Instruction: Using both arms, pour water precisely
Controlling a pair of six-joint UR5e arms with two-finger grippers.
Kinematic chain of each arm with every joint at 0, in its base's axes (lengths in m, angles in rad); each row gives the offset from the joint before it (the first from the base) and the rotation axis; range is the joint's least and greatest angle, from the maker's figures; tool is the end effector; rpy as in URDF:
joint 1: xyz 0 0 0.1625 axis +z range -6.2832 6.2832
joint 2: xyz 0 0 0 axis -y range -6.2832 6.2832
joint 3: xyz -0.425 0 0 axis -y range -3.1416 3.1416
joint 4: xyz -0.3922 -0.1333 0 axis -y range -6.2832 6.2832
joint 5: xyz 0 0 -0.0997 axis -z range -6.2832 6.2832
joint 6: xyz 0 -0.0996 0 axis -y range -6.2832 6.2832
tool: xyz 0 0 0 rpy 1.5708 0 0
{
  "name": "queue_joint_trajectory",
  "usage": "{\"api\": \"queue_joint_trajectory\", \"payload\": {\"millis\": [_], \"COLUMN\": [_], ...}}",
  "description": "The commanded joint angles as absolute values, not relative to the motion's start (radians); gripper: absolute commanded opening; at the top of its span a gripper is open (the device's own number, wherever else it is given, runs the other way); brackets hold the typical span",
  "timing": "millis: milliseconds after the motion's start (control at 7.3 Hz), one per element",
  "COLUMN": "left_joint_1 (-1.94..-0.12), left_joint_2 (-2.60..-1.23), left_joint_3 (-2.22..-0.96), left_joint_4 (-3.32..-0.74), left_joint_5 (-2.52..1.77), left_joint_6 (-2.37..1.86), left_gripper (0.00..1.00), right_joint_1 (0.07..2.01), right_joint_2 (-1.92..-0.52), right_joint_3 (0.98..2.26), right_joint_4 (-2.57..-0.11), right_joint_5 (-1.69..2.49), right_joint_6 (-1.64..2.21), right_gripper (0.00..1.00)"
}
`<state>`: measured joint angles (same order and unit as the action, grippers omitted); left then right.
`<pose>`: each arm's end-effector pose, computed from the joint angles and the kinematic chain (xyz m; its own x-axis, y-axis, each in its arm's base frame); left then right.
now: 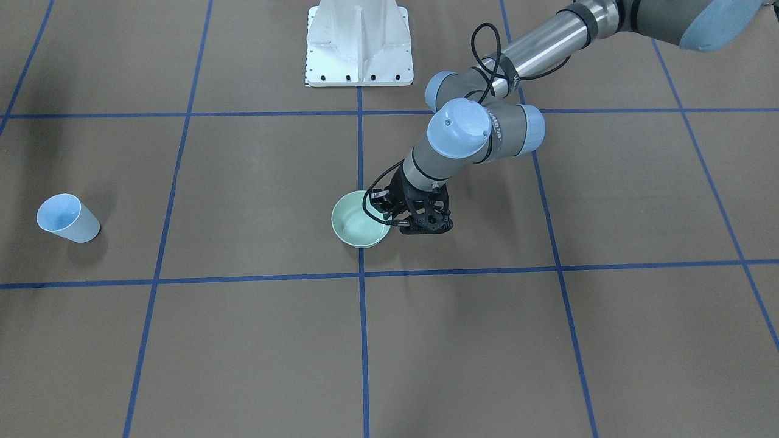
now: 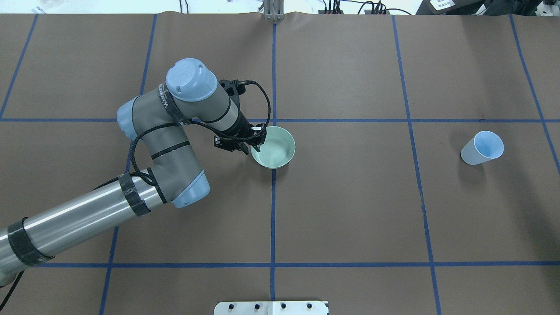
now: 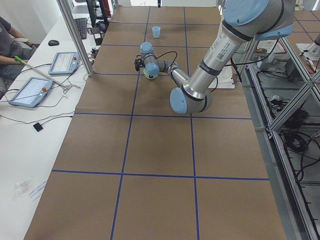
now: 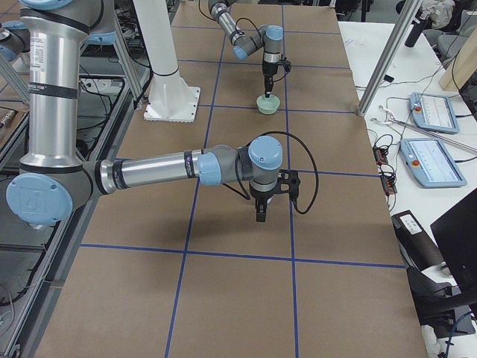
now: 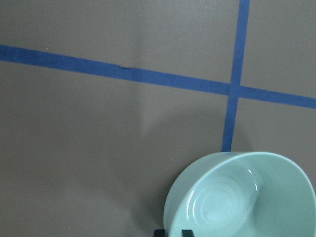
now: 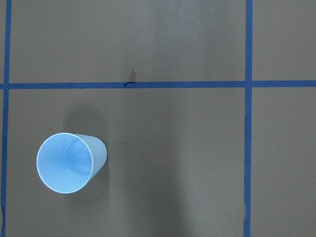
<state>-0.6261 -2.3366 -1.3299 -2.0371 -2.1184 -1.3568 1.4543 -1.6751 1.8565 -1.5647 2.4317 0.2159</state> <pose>0.5679 -0.5112 0.2355 0.4650 -0.1125 -0.8782 0.0497 0.9936 -0.1010 0.0049 -0.4552 0.5596 0.6407 -0.0021 0.7678 -0.0236 0.9995 0.0224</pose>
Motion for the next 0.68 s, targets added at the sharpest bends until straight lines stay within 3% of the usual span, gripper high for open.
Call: {"api": "queue_joint_trajectory", "payload": {"millis": [0,411,548], "left_joint_1": [-0.626,-0.707,-0.721], "left_joint_2": [-2.333,-2.31,-2.24], "left_joint_3": [-1.366,-1.625,-1.702], "left_joint_4": [-2.036,-1.728,-1.72], "left_joint_5": [-2.097,-2.108,-2.109], "left_joint_6": [-1.382,-1.379,-1.335], "left_gripper": [0.99,0.99,0.99], "right_joint_1": [1.451,1.395,1.361], "right_joint_2": [-1.675,-1.69,-1.701], "right_joint_3": [1.858,1.859,1.856], "right_joint_4": [-1.542,-1.394,-1.328], "right_joint_5": [2.433,2.43,2.427], "right_joint_6": [0.216,0.224,0.238], "right_gripper": [1.0,1.0,1.0]}}
